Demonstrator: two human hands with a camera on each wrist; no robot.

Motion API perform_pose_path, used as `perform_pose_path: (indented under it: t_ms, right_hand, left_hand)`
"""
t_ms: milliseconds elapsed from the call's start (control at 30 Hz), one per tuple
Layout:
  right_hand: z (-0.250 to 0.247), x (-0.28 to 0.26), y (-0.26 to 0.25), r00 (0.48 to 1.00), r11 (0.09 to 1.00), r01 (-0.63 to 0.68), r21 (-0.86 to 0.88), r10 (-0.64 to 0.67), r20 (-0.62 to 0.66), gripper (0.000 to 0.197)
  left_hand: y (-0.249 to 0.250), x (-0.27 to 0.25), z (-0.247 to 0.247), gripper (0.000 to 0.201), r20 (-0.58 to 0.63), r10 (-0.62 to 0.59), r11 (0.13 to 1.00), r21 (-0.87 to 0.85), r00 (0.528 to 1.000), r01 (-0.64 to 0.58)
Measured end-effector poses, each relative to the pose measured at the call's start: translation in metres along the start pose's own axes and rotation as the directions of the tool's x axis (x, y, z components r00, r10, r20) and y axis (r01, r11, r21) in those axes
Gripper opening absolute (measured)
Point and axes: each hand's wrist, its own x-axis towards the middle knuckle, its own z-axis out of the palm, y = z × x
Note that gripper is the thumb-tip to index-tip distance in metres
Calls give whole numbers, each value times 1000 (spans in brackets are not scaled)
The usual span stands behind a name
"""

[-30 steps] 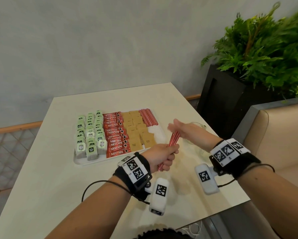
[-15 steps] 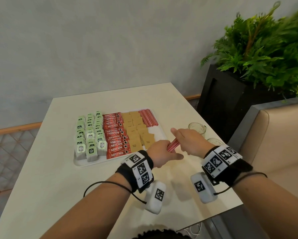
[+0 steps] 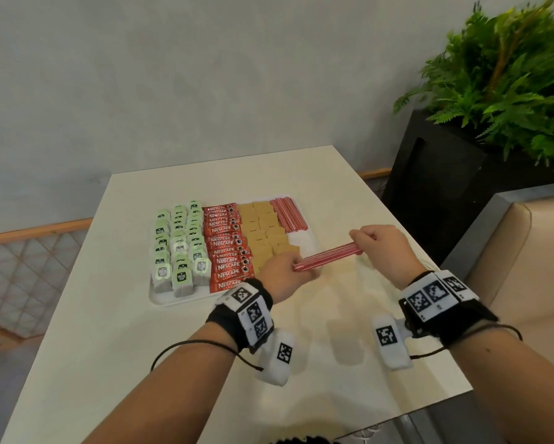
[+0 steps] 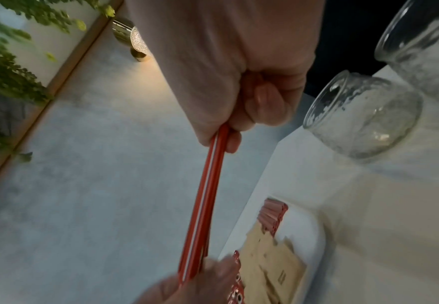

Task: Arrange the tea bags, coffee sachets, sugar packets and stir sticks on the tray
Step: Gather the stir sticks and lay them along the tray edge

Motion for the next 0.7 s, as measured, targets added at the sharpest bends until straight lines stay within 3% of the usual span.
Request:
perform_pose_path:
  t_ms: [67,100,167,233,267,333,400,433,467,500,533,567,600,700]
  right_hand:
    - [-4,3,3,999,999,3,-36,-5,-37,45]
    - [-4,3,3,999,998,10,-57,-13,-46,45]
    - [1,3,1,998,995,33,-91,-38,-47,45]
    - [9,2,0,996,991,71,-113,-75,-37,46]
    - [12,0,-1,995,989,87,-120,-92,-41,47]
    - [18,-3,-2,992,987,96,-129,-105,-67,46]
    - [21,-5,-2,994,989,80,-128,-89,-63,43]
    - [21,-5,0,996,989,75,-129,-81,-42,42]
    - [19,-4,0,997,988,77,-134,-80,-15,42]
    - [17,-2,1,997,986,83,-143,-83,9,42]
    - [14,0,1,996,984,88,-156,-84,29,43]
    - [11,2,0,995,981,93,-170,-85,50,43]
    - [8,3,-1,993,979,95,-180,-82,81,43]
    - [4,4,-9,976,988,64,-144,-32,215,42]
  left_hand:
    - [-7,-3,-2,14,30,-170,908,-383,985,169]
    - [-5,-5,-3,10,52,-231,810,-543,972,221]
    - [3,-2,-2,19,126,-297,552,-787,947,277]
    - [13,5,-1,39,240,-285,276,-907,928,319]
    - [18,8,0,48,282,-275,206,-917,919,343]
    - [24,15,2,57,309,-283,181,-913,908,366]
    - [27,16,3,55,290,-308,245,-896,906,370]
    - [27,16,5,52,265,-313,350,-861,912,370]
    - [27,15,6,50,224,-292,545,-760,930,354]
    - [25,13,7,48,196,-227,775,-557,954,298]
    - [23,12,8,45,196,-135,941,-282,971,188]
    - [22,12,9,40,207,-47,997,-47,977,58]
    - [23,11,10,36,221,10,998,65,975,-25]
    - [29,8,13,30,292,68,996,31,954,-81]
